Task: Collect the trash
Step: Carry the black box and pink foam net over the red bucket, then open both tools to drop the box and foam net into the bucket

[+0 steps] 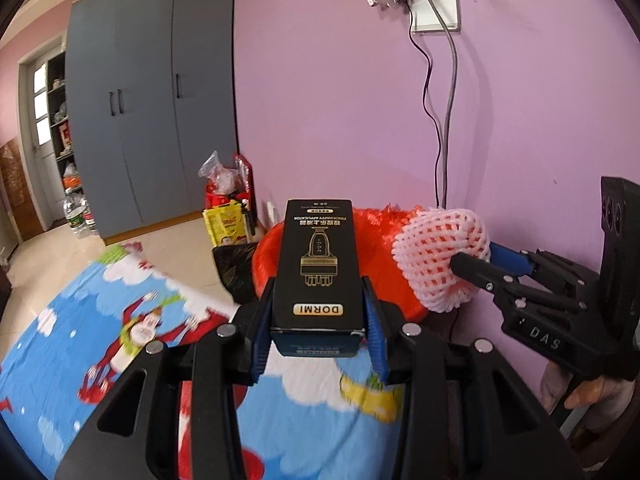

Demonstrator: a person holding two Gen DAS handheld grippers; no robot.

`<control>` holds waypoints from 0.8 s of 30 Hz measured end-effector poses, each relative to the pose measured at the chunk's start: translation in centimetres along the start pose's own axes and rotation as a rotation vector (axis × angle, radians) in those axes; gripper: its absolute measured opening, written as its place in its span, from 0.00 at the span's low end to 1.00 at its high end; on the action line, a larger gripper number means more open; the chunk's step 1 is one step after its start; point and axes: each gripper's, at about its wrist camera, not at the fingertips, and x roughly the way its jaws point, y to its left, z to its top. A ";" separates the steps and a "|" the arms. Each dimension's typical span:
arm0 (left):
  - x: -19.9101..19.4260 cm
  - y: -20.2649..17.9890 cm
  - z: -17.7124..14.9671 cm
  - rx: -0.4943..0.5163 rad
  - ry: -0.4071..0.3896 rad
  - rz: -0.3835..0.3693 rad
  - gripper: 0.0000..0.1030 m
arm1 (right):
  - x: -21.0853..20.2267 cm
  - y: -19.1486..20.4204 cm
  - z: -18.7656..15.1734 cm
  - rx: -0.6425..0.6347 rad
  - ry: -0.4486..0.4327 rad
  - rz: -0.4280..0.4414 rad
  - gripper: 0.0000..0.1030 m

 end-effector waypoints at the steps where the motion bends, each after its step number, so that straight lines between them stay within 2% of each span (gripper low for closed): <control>1: 0.6 0.0 0.5 0.001 -0.002 -0.007 0.38 | 0.3 -0.2 0.2 0.000 -0.002 -0.006 0.39; 10: 5.3 0.6 2.9 -0.011 0.000 -0.046 0.40 | 4.3 -1.9 0.9 -0.004 0.005 -0.045 0.40; 20: 9.2 2.7 4.8 -0.061 -0.010 -0.040 0.41 | 8.1 -2.3 1.4 -0.047 0.021 -0.059 0.42; 23: 9.0 3.3 5.1 -0.077 -0.030 -0.021 0.54 | 9.0 -2.0 2.2 -0.054 0.015 -0.056 0.51; 24: 8.6 3.6 4.9 -0.086 -0.038 -0.006 0.59 | 9.2 -1.9 2.4 -0.055 0.012 -0.056 0.59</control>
